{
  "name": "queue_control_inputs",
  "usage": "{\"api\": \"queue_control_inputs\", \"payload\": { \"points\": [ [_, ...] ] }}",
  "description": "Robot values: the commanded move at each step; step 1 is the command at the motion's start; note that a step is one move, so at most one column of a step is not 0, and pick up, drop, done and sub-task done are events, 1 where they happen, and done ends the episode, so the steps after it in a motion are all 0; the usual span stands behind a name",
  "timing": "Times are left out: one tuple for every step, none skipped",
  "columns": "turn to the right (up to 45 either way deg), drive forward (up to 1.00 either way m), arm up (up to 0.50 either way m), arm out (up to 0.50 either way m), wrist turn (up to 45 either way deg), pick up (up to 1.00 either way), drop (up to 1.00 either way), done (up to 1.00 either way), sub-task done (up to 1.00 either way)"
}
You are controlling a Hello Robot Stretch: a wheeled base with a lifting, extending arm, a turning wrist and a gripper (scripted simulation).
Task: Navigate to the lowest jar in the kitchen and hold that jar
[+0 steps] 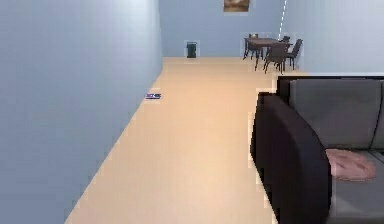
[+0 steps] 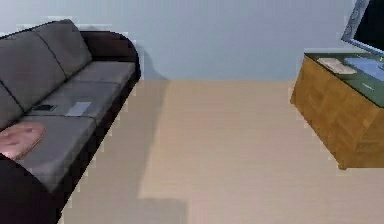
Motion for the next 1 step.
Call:
{"api": "queue_control_inputs", "payload": {
  "points": [
    [0.0,1.00,0.00,0.00,0.0,0.00,0.00,0.00,0.00]
  ]
}}
